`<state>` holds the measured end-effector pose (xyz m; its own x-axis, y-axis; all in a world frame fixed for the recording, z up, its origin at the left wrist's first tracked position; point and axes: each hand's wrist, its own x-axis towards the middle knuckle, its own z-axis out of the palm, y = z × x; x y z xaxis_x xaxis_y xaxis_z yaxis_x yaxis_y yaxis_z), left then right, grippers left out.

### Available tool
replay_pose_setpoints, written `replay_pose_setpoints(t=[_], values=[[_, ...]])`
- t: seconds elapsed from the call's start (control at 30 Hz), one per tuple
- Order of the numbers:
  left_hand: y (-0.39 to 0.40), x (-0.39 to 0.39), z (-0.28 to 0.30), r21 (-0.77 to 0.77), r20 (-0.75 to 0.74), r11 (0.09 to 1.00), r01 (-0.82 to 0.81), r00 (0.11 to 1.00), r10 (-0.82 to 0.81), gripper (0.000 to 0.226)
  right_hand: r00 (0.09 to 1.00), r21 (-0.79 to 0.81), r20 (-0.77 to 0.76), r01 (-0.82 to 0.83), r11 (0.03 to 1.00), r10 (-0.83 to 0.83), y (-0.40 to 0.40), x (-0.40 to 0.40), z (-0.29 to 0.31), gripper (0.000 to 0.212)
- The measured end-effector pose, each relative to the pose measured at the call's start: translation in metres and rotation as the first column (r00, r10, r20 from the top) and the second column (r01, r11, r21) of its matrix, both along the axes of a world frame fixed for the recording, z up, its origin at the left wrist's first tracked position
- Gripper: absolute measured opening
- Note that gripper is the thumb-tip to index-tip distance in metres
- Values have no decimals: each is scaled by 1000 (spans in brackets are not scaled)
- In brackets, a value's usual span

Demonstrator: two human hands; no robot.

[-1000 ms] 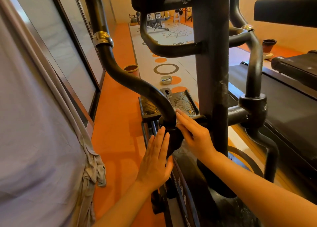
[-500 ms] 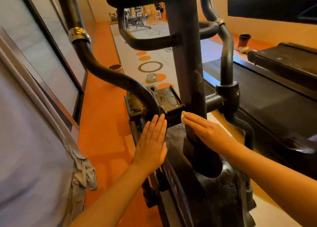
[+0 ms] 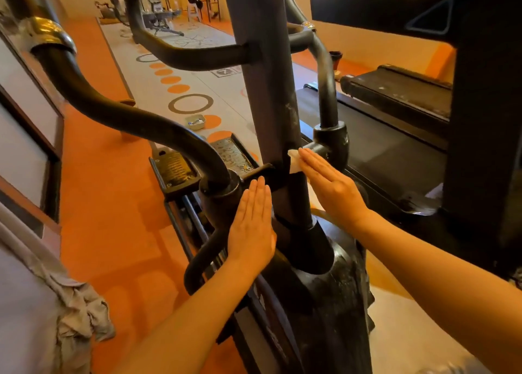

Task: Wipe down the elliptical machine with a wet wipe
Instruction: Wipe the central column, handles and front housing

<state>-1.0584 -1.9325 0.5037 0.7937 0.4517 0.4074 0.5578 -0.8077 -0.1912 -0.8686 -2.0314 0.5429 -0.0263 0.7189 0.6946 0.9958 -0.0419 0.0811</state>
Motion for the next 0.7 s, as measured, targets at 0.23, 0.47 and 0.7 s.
replay_pose_setpoints(t=[0.23,0.47,0.7], values=[[-3,19,13,20,-89,997,-72,993,73,76,912,-109,-409,-13,994,-33,2,-32,-39,62],[1,25,3,34,7,999,-27,1000,27,82,768,-207,-640,-179,962,6,-18,-32,-89,77],[-3,35,2,-31,25,994,-103,994,104,88,754,-235,-657,-201,951,-3,-40,-34,-110,79]])
